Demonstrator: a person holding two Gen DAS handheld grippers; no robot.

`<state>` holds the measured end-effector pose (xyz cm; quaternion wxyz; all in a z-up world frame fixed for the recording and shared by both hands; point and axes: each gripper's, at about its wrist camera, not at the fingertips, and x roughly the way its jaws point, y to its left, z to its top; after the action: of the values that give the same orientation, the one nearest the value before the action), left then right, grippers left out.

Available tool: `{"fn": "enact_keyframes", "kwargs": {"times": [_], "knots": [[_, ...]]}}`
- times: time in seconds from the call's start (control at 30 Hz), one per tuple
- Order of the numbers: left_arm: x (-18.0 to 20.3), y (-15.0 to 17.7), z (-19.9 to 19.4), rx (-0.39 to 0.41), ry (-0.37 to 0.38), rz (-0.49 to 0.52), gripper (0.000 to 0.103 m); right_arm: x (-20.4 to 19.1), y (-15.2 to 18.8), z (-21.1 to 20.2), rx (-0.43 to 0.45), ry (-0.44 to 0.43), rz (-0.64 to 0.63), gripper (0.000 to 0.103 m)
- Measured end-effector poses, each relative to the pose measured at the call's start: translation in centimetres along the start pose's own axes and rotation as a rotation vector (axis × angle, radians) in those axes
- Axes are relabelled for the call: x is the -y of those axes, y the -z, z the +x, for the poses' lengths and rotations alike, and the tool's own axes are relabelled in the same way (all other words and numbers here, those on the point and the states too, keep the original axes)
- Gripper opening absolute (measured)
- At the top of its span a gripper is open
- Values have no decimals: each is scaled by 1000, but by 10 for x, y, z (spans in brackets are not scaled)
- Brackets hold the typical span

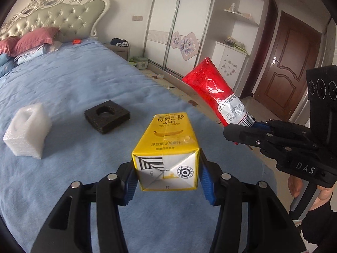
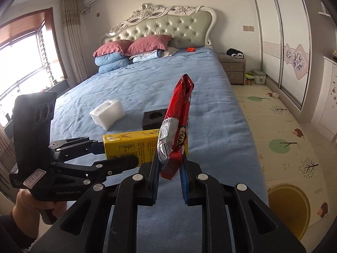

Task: Collect trash
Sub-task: 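Carry the carton to the yellow bucket and release while the right tool drops the red bag in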

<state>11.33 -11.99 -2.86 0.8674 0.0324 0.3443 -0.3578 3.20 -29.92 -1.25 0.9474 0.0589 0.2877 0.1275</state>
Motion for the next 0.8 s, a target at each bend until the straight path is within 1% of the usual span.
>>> {"fn": "enact_keyframes", "kwargs": {"times": [0.13, 0.33, 0.6, 0.8], "knots": [[40, -13, 14, 1, 46, 46, 51, 30, 7, -25, 26, 63, 12, 18], [99, -35, 54, -34, 109, 107, 51, 84, 24, -64, 61, 146, 75, 18], [180, -51, 122, -120, 203, 203, 51, 159, 63, -100, 42, 270, 191, 18], [226, -56, 181, -217, 254, 260, 51, 213, 90, -111, 17, 326, 290, 18]]}}
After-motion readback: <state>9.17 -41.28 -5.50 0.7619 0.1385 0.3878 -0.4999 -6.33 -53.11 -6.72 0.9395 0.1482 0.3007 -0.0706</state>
